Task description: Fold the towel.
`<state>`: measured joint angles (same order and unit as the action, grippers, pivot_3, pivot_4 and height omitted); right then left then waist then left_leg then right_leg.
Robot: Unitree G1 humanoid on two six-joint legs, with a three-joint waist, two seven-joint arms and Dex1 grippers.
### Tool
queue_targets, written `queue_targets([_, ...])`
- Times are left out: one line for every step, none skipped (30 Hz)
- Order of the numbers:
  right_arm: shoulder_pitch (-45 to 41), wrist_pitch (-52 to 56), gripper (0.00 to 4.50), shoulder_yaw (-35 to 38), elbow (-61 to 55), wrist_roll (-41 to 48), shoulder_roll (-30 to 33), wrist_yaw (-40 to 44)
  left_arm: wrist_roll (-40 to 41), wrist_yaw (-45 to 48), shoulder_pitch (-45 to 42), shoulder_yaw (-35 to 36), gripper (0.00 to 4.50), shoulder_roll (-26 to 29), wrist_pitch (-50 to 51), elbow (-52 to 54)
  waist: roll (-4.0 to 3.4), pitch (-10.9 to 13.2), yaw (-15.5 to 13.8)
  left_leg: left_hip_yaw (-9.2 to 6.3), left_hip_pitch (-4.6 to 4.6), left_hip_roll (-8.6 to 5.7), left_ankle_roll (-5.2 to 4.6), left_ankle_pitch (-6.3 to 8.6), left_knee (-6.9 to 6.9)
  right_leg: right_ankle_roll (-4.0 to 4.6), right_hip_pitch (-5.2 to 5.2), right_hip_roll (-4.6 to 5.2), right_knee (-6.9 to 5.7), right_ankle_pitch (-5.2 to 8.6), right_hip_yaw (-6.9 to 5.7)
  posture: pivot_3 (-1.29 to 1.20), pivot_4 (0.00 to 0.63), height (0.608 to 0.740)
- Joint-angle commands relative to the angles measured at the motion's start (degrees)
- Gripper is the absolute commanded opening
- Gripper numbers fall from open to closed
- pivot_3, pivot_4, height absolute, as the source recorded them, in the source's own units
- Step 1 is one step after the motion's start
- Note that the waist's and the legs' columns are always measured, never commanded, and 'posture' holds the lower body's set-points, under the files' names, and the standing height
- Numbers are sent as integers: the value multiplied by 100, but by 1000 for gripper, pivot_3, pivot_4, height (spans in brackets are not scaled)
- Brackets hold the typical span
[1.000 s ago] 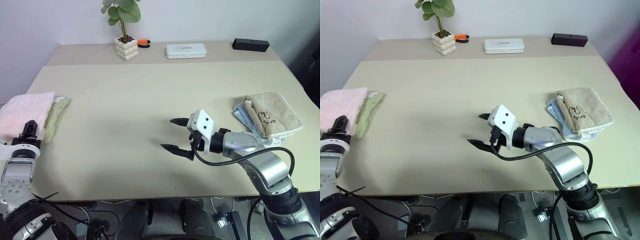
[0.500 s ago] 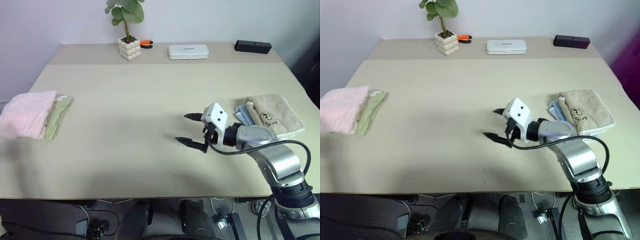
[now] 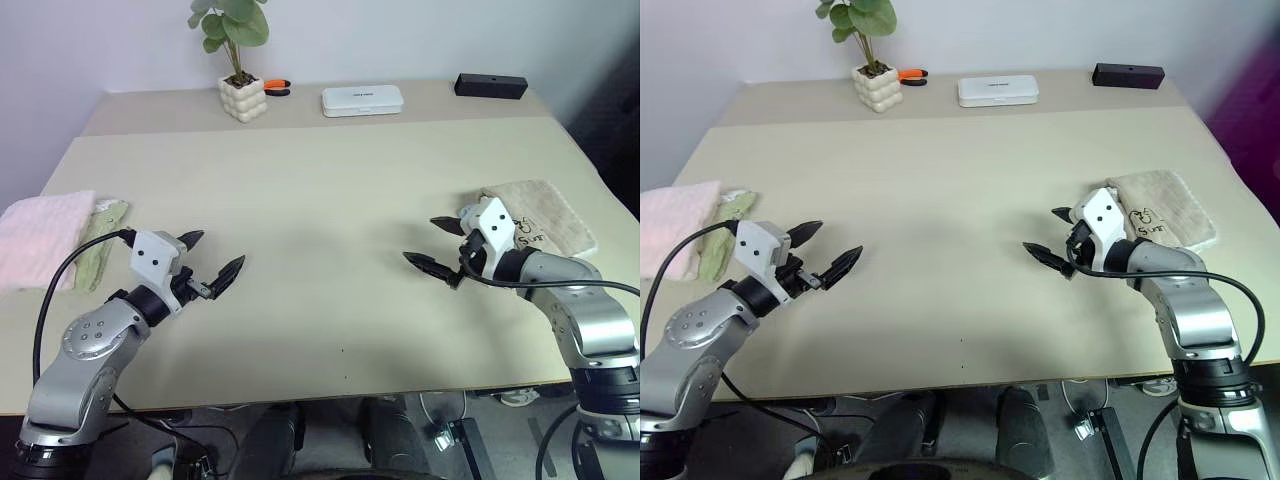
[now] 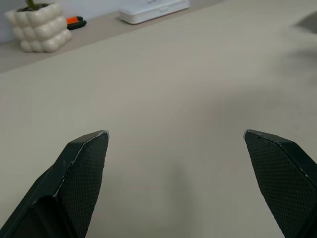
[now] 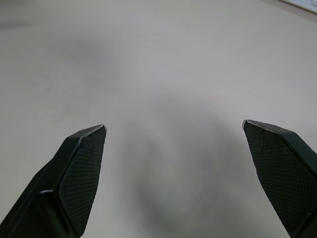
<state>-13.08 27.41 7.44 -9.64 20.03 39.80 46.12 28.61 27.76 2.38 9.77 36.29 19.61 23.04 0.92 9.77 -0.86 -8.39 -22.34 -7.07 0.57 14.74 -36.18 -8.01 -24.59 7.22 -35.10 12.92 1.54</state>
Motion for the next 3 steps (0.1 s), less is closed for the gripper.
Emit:
queue_targets([138, 18, 4500, 234, -288, 148, 55, -20, -155, 169, -40, -38, 4479, -64, -136, -19, 0, 0, 2, 1, 0, -1, -1, 0, -2, 0, 1, 1, 0, 0, 0, 0, 150, 740])
queue_targets([137, 44, 4500, 222, -282, 160, 51, -36, -201, 177, -22, -50, 4479, -108, -154, -18, 0, 0, 7, 1, 0, -1, -2, 1, -4, 0, 2, 1, 0, 0, 0, 0, 150, 740])
queue_targets([117, 51, 4500, 205, -262, 162, 51, -41, -229, 165, 10, -46, 4479, -166, -160, 1, 0, 0, 7, 1, 0, -1, -2, 1, -4, 0, 2, 1, 0, -1, 0, 0, 150, 740])
